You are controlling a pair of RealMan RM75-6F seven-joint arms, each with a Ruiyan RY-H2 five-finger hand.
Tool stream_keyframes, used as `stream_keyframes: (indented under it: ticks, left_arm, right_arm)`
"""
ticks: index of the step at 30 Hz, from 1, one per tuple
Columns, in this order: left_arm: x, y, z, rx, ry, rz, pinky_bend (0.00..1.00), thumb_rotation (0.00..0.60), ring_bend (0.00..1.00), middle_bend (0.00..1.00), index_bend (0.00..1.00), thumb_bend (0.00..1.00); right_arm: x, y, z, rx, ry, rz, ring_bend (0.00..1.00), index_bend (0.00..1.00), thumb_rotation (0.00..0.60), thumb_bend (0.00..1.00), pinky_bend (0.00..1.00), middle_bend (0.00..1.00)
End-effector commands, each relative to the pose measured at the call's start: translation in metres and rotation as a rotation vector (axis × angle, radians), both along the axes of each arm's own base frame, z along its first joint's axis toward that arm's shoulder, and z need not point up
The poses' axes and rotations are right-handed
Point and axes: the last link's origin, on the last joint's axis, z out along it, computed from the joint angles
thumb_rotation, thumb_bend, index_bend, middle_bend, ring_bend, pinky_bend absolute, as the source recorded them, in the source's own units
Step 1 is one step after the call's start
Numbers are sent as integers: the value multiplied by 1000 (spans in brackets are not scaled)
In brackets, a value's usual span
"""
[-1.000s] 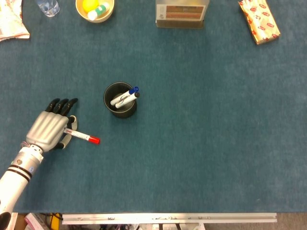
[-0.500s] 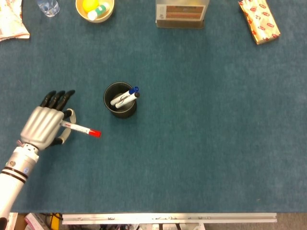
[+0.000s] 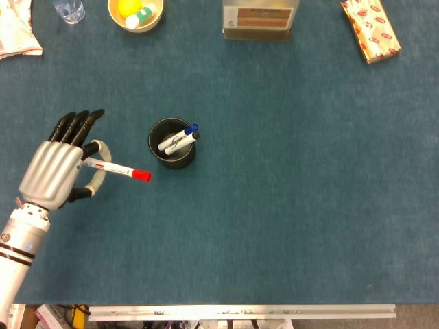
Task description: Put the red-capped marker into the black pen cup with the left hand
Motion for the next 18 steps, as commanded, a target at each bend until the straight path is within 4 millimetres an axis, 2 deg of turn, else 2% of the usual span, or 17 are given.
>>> stream_keyframes:
  ticks: [1,9,18]
  left_arm:
    - [5,0,-1,-11,-40,12,0,600,0,60,588,418]
    - [24,8,-6,-53,-169,11,0,600,0,62,588,418]
    - [51,25,-19,-105,-356,61,0,600,0,67,587,419]
  right_arm:
    - [0,0,0,0,0,0,397,569,600,96,427,499]
    - [0,0,-1,4,3,-3,397,569,600,96,427,499]
    - [-1,0,-1,8,2,-7,397,569,600,96,427,499]
